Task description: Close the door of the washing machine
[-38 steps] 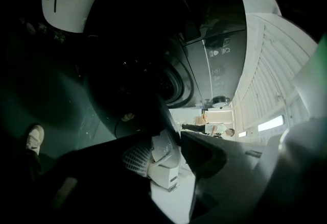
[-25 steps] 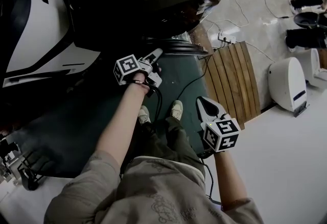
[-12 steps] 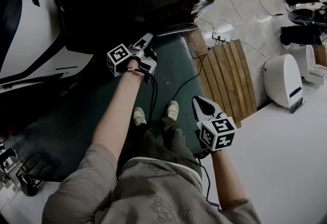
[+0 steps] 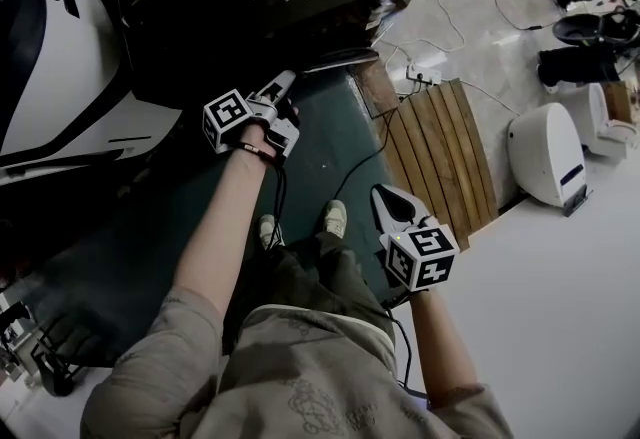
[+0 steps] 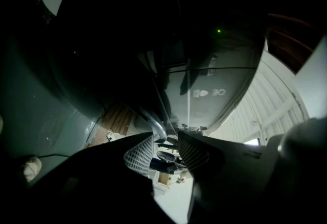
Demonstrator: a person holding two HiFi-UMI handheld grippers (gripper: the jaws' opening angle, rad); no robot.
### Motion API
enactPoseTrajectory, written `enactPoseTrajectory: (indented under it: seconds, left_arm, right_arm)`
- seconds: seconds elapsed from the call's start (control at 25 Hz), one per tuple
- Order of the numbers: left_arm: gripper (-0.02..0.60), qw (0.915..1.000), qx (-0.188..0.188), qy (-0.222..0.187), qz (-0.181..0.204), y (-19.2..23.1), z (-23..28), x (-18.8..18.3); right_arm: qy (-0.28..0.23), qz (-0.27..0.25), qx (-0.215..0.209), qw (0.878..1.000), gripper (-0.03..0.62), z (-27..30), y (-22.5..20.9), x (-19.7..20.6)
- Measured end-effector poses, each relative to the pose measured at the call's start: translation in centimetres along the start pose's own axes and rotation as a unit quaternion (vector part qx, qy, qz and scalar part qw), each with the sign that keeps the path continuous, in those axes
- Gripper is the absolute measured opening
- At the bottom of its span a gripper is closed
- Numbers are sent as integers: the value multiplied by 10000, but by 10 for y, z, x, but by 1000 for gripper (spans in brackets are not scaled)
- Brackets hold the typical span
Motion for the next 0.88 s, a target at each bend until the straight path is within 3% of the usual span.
enactPoseTrajectory:
  seconds: [0.2,0.44,0.68,0.88]
  left_arm:
    - [152,9953,-196,510,805,-34,-24,6]
    - [152,9741,-349,1083,1954,-84,-60,17]
    - [130,9369,-341,1448,3163,-143,-100,27]
    - [109,8938,-331,1473,4222,-194,-139,31]
  right_arm:
    - [-290,-45,51,9996,29,-24,8,-23]
    - [-717,-202,101,9972,28,-60,26,-56]
    - [-1116,-311,43,9933,28,-94,52,-80]
    - [-1454,-465,-54,9883,28,-118,79,-95]
Point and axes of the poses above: the fingertips, and each gripper's own axes: z forward along the fingers, y to its left, x out of its underside, the point moved 6 cm from there along -z, backward along the fingers, and after that the axes turned 10 degrees about x, right-handed, at the moved point
